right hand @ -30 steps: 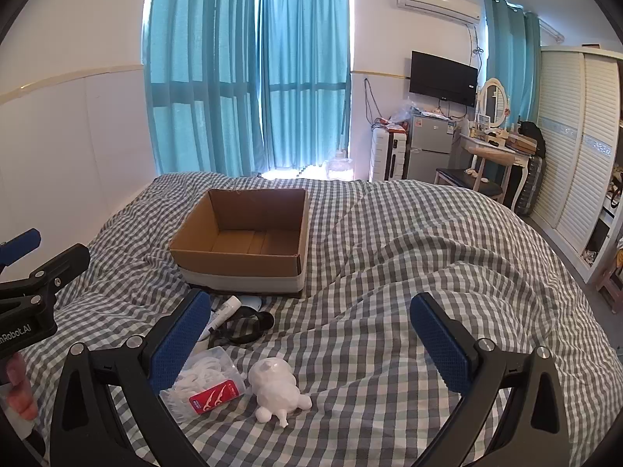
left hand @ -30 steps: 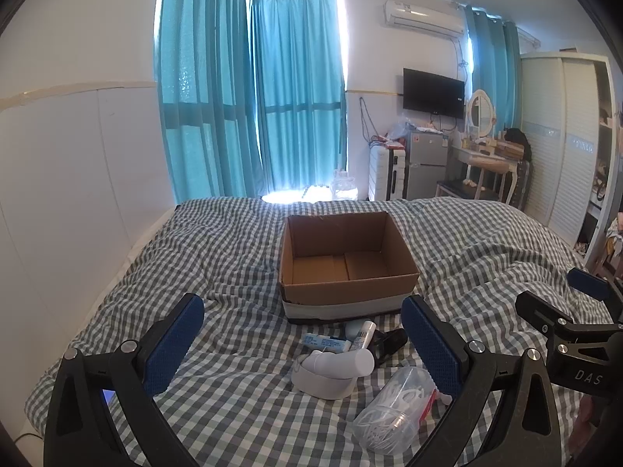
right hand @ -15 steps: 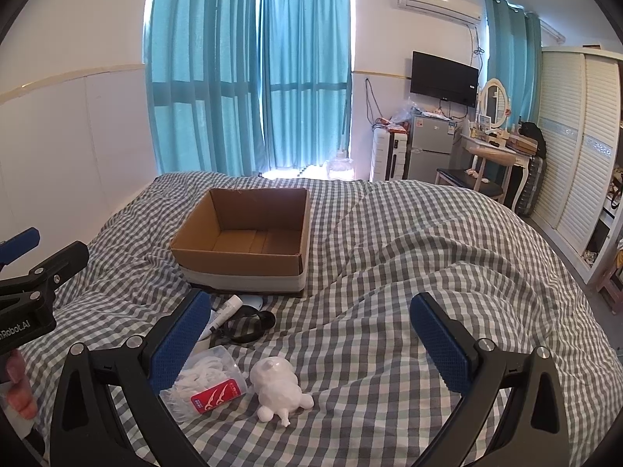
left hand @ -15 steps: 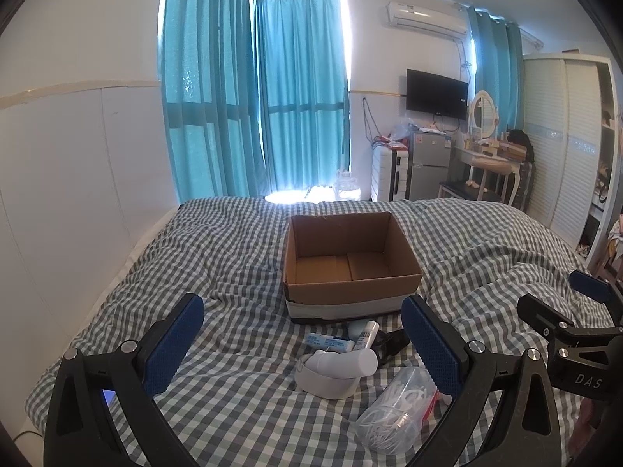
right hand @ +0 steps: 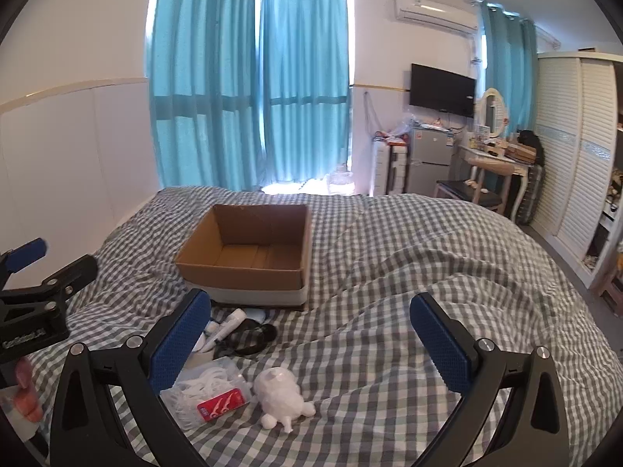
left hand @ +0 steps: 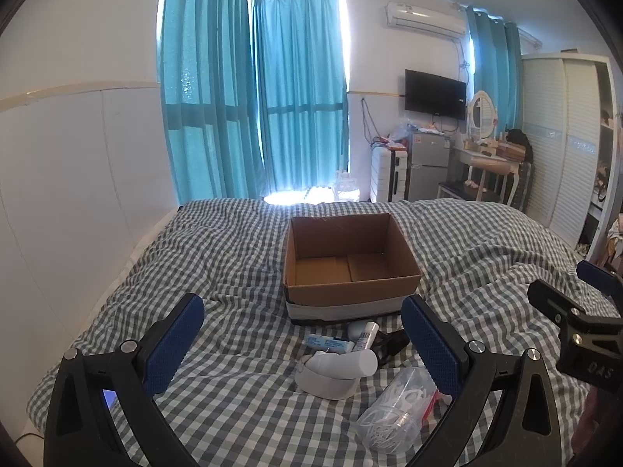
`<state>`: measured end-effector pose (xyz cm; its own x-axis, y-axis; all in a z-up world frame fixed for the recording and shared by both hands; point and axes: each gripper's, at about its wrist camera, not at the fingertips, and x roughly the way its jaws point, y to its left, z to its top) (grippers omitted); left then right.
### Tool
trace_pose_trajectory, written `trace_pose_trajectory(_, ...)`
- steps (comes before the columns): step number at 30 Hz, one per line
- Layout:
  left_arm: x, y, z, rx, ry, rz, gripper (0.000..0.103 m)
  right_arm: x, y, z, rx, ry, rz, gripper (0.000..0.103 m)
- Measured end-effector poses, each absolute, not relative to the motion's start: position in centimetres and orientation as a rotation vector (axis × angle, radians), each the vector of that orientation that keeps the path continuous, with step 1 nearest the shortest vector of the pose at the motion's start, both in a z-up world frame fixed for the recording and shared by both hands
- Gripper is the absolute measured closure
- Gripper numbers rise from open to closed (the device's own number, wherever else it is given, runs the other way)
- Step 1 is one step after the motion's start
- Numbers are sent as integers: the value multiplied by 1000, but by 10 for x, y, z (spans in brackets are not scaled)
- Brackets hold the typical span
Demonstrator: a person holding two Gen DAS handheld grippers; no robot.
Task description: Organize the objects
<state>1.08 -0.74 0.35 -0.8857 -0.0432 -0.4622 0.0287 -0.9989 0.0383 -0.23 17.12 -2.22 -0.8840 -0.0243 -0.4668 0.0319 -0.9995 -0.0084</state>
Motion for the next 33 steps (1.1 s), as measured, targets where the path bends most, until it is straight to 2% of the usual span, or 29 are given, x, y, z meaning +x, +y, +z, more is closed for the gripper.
trace_pose_trajectory(14,-20,-14,-14,831,-36,-3007,0,-25,176,-39,821,35,-2932,0)
trace_pose_trajectory(28,-65,-15,-102,1159,-167,-2904,0,-69,166,-134,1254,147,-2679,2)
trace_pose_trajectory(33,-73,-16,-128,1280,-176,-2882,0,-72,167,-155,1370,181,-2631,10)
